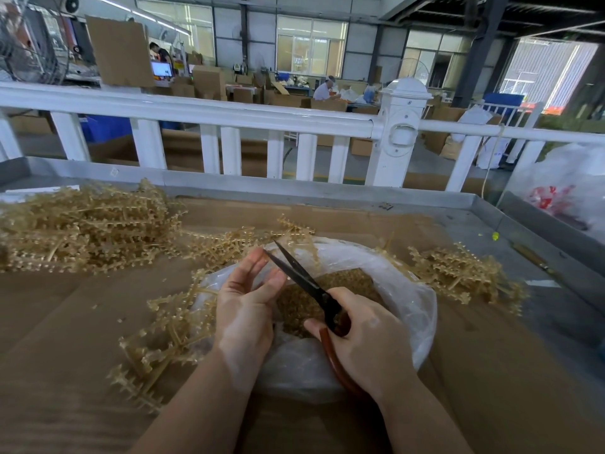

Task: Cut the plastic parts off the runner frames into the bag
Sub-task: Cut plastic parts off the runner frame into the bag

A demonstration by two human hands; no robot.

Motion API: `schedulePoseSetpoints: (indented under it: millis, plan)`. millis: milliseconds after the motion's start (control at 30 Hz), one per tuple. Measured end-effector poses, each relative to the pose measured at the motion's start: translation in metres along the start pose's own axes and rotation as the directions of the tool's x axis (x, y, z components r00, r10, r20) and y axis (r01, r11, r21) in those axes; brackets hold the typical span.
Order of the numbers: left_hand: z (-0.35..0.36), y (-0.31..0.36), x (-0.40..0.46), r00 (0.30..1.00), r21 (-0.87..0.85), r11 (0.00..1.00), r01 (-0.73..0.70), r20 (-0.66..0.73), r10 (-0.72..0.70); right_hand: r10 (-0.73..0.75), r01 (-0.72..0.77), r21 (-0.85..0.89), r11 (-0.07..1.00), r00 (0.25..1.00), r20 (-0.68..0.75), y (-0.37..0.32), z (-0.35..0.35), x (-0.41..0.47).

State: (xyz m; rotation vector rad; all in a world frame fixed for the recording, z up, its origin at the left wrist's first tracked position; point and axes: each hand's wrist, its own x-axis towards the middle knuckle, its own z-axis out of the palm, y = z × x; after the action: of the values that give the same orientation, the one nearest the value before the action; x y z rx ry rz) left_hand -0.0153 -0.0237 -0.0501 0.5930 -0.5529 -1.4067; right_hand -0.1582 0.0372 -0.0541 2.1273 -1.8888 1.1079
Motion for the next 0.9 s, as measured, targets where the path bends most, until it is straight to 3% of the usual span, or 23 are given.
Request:
schedulePoseSetpoints:
  millis: [667, 900]
  plan:
    - [0.0032, 0.0067, -0.0032, 0.999, -0.081, 0.997, 0.016, -0.03, -0.018, 0.012, -0.01, -0.022, 1.0, 0.998, 0.064, -0.0007, 0.0003, 0.0005]
    - [0.0042, 0.003, -0.004, 0.999, 0.048, 0.999, -0.026, 0.029, 0.024, -0.003, 0.003, -0.008, 1.0, 0.998, 0.066, -0.0006, -0.0005, 0.0002]
